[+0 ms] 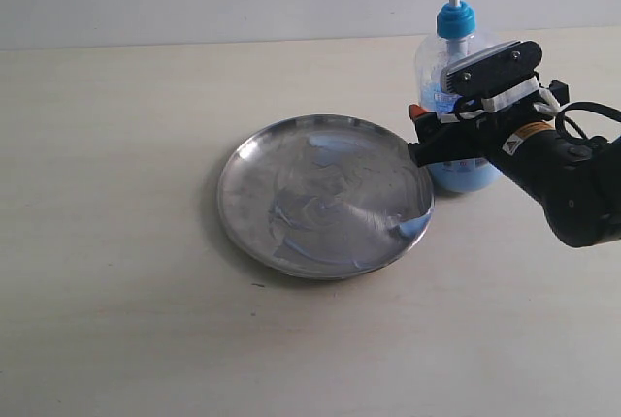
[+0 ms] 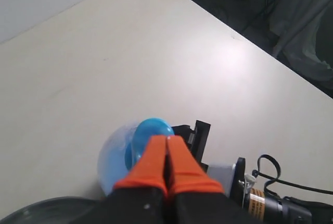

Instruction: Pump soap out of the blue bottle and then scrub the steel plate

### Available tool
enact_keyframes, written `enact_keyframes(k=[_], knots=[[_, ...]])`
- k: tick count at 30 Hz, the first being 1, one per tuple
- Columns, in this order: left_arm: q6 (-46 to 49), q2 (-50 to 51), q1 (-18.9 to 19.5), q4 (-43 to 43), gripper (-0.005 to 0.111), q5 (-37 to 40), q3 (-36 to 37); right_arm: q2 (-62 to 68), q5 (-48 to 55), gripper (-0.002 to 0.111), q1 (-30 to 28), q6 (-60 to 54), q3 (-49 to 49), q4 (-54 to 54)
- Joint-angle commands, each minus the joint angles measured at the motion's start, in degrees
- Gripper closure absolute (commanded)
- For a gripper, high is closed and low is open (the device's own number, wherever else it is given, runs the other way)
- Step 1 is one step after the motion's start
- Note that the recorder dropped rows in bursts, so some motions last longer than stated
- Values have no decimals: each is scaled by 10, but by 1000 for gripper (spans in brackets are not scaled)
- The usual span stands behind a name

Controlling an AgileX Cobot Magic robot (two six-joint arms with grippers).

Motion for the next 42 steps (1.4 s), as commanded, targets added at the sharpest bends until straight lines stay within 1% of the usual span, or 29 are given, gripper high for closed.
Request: enact_keyframes(k=[1, 12, 19, 29, 42], knots=[[2, 11, -2, -19, 107, -17, -5, -9, -59, 108, 1, -4, -7, -12], [21, 25, -25, -19, 107, -60, -5, -9, -59, 108, 1, -4, -7, -12], [22, 33, -28, -5, 107, -78, -5, -9, -59, 108, 1, -4, -7, -12], [22, 34, -30, 14, 107, -80, -5, -9, -59, 108, 1, -4, -7, -12], [22, 34, -30, 14, 107, -78, -5, -9, -59, 108, 1, -4, -7, -12]])
